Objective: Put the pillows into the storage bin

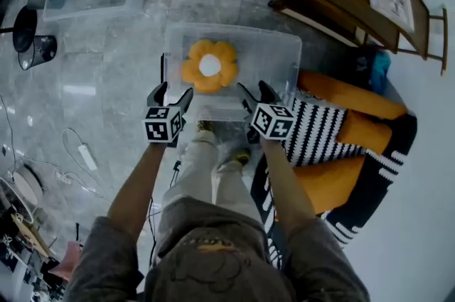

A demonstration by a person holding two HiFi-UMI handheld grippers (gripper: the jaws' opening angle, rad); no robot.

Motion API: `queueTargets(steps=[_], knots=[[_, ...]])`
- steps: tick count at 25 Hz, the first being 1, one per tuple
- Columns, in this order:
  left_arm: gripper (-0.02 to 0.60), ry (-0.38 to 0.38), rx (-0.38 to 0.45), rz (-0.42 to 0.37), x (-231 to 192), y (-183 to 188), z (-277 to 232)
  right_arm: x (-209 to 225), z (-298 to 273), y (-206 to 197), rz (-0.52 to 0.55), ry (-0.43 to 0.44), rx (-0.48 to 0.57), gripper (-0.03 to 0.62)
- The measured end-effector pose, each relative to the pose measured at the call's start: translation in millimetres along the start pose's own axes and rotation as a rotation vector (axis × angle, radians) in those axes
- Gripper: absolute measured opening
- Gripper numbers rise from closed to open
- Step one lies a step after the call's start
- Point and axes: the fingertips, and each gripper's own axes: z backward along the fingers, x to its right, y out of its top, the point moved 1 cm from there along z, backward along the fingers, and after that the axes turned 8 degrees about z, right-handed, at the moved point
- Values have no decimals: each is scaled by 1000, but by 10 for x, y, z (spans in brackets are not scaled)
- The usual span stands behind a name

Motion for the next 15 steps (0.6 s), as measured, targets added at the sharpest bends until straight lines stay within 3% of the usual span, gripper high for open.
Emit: queueTargets(steps=[8,15], knots=[[331,-166,4,-186,1525,234,269,352,1227,286,-29,-47,129,333],[331,-327,-27,-337,3219,-89,436,1164,2722,97,-96,-159,243,333]])
